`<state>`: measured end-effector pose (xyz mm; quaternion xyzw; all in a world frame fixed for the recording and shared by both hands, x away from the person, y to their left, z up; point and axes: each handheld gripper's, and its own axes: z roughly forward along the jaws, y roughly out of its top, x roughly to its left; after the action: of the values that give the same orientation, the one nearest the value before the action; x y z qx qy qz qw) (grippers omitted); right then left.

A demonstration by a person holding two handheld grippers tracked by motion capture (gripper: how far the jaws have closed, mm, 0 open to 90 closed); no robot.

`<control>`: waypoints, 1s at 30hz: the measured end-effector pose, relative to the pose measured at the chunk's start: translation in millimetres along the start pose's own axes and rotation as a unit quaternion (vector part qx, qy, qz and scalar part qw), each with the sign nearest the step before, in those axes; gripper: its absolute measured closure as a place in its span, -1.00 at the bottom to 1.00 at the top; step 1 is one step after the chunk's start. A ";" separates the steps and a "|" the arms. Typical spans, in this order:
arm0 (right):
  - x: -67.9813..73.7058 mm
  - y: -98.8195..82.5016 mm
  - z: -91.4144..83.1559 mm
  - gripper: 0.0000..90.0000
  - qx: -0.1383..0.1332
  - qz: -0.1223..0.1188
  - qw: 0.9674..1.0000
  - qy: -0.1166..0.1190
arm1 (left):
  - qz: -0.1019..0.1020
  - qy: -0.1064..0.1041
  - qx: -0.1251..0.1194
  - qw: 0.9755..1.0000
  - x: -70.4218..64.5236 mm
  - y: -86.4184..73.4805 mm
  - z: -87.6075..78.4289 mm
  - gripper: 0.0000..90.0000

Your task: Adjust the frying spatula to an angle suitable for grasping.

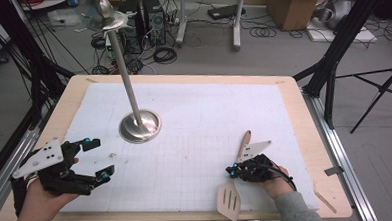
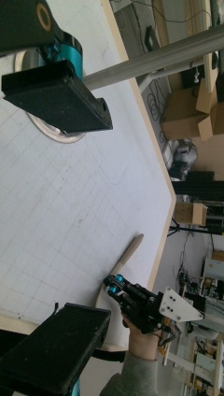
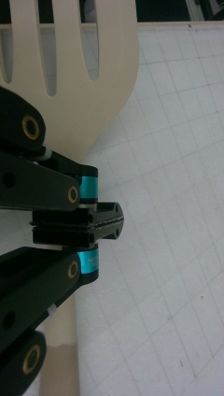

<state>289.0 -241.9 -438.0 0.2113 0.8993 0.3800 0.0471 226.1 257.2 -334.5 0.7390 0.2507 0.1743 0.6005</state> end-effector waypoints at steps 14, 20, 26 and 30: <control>-2.0 -8.8 -8.8 1.00 -0.007 0.004 1.000 0.027 | 0.002 -0.009 -0.001 1.000 0.8 0.9 1.5 -0.80; -21.6 -15.6 -32.9 1.00 -0.074 0.032 0.997 0.018 | 0.003 -0.019 -0.003 1.000 -0.3 1.2 2.9 -0.80; -42.5 -35.0 -50.1 1.00 -0.083 0.071 0.994 -0.026 | 0.004 -0.025 -0.006 1.000 -1.5 1.1 3.5 -0.80; -52.8 -44.6 -52.5 1.00 -0.077 0.096 0.991 -0.046 | 0.005 -0.026 -0.004 1.000 -1.6 0.8 3.9 -0.80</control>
<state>308.7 -326.5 -436.3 0.3101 0.8395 0.4409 0.0682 227.1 253.0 -334.6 0.7420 0.2304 0.1595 0.6090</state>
